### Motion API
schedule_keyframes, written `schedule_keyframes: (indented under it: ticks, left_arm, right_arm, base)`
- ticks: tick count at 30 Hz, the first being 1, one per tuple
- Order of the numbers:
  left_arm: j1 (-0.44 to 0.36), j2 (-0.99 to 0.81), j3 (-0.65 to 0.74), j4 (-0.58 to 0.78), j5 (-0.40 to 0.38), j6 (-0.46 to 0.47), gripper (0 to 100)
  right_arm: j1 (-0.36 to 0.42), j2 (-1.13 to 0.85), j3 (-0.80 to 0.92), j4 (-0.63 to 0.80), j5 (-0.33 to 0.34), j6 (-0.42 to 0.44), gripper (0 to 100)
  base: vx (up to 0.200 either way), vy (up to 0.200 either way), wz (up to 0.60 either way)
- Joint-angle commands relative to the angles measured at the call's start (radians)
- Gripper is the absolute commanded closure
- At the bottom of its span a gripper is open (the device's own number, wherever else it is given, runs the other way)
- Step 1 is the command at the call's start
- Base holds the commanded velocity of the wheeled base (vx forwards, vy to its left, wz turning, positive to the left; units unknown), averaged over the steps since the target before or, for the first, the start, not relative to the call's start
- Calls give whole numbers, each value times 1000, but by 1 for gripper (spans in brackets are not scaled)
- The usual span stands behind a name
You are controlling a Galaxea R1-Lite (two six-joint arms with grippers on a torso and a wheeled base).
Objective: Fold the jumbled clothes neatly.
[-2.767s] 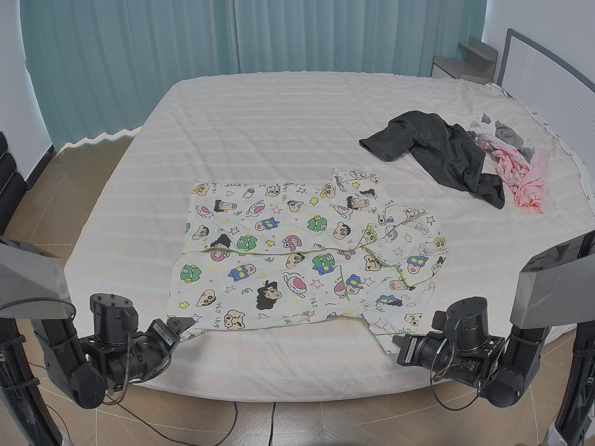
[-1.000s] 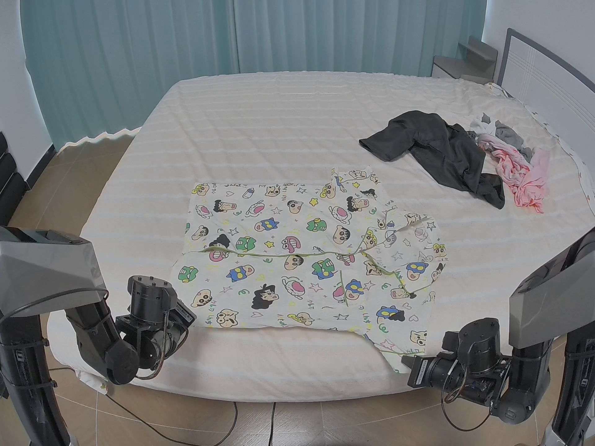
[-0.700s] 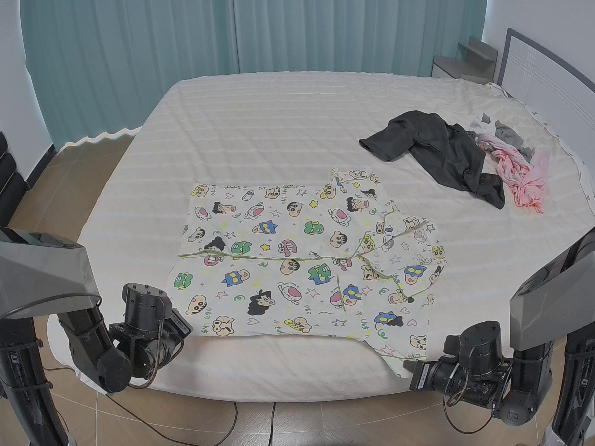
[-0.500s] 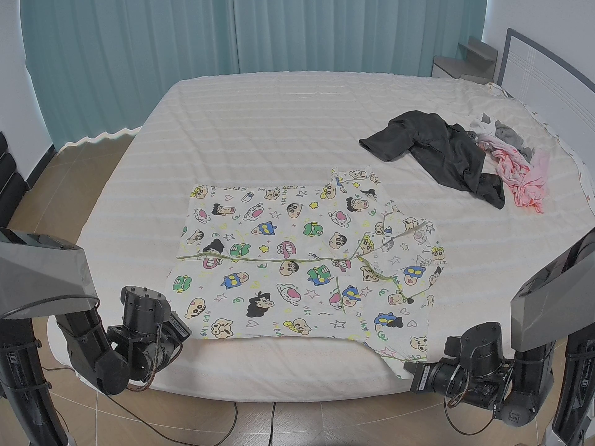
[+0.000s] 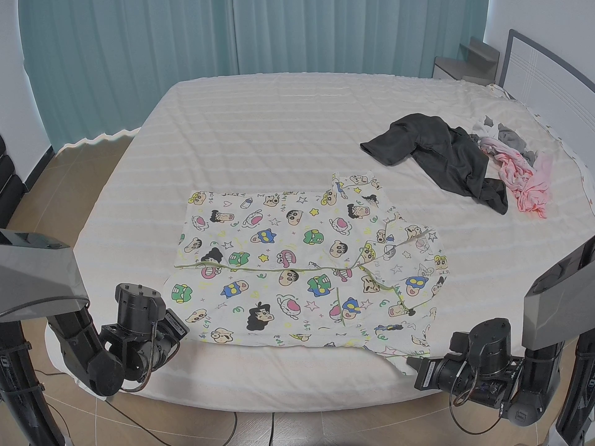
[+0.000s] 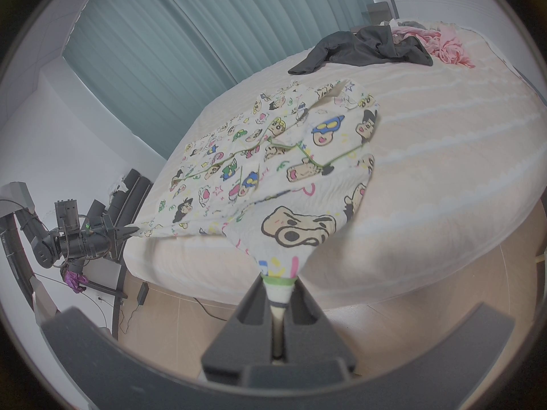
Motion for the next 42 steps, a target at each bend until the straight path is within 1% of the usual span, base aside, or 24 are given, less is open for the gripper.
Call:
schedule_keyframes:
  ticks: [1,12,24,31,36,42]
  left_arm:
    - [-10,-53,17,4,0,1,100]
    - [-13,-87,16,13,-2,1,100]
    - [-13,-148,25,11,-2,0,100]
    - [-16,-193,32,19,-2,-2,100]
    - [-30,-205,32,65,-3,-2,100]
    - [-33,-214,31,66,-5,-2,100]
  right_arm:
    - [-2,-31,0,-15,-1,-1,100]
    - [-4,-125,3,-14,-3,-2,100]
    - [-24,-160,23,-14,-4,-8,100]
    - [-24,-178,37,-14,-4,-10,100]
    - [-24,-183,37,-14,-4,-13,100]
    - [-24,-181,37,-14,-4,-14,100]
  base:
    - [0,0,0]
    - [0,0,0]
    - [200,0,0]
    - [0,0,0]
    - [0,0,0]
    - [0,0,0]
